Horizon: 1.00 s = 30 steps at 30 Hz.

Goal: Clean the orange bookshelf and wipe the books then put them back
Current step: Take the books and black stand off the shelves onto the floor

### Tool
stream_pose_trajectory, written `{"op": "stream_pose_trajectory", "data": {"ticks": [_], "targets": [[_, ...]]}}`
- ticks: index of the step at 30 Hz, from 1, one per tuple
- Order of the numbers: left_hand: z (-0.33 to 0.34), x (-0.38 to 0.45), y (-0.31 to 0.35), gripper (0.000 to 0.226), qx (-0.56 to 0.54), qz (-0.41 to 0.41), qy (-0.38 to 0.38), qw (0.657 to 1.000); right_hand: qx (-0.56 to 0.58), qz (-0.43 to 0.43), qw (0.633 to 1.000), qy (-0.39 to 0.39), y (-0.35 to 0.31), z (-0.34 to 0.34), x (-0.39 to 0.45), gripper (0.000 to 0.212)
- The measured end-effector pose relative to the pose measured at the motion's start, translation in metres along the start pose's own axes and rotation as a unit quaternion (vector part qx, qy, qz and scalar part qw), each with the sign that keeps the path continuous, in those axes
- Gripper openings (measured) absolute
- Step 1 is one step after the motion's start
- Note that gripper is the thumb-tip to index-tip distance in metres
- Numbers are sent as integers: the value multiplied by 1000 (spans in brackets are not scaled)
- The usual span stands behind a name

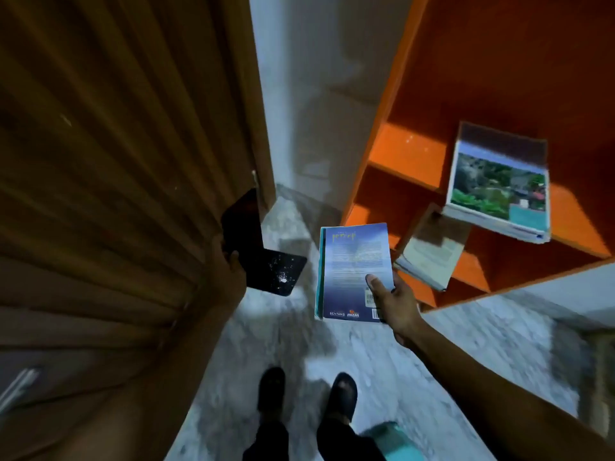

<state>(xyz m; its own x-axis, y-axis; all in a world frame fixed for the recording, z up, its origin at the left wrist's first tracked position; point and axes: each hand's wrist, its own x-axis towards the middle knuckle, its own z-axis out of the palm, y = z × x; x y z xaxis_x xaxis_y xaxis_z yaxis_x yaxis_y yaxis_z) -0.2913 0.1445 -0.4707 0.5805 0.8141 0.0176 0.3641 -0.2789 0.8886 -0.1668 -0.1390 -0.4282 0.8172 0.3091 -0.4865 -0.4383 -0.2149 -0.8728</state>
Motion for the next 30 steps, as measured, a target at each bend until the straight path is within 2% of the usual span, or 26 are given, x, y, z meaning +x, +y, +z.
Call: {"op": "stream_pose_trajectory", "data": {"ticks": [4, 7, 11, 17, 22, 28, 30], "targets": [[43, -15, -70, 40, 21, -41, 16, 999, -22, 48, 999, -2, 86, 2, 51, 22], [84, -27, -140, 40, 47, -25, 28, 998, -32, 74, 997, 15, 169, 6, 96, 15], [141, -35, -265, 37, 44, -72, -10, 996, -43, 108, 993, 32, 288, 16, 154, 22], [209, -36, -411, 33, 58, -41, -45, 996, -70, 119, 988, 63, 442, 24, 224, 24], [245, -20, -484, 30, 43, 3, -55, 998, -33, 116, 988, 96, 515, 31, 260, 23], [271, 1, -535, 28, 48, 52, -62, 996, -2, 135, 984, 120, 574, 46, 283, 17], [276, 6, -548, 27, 59, 61, -54, 995, -33, 143, 978, 148, 593, 48, 293, 21]]}}
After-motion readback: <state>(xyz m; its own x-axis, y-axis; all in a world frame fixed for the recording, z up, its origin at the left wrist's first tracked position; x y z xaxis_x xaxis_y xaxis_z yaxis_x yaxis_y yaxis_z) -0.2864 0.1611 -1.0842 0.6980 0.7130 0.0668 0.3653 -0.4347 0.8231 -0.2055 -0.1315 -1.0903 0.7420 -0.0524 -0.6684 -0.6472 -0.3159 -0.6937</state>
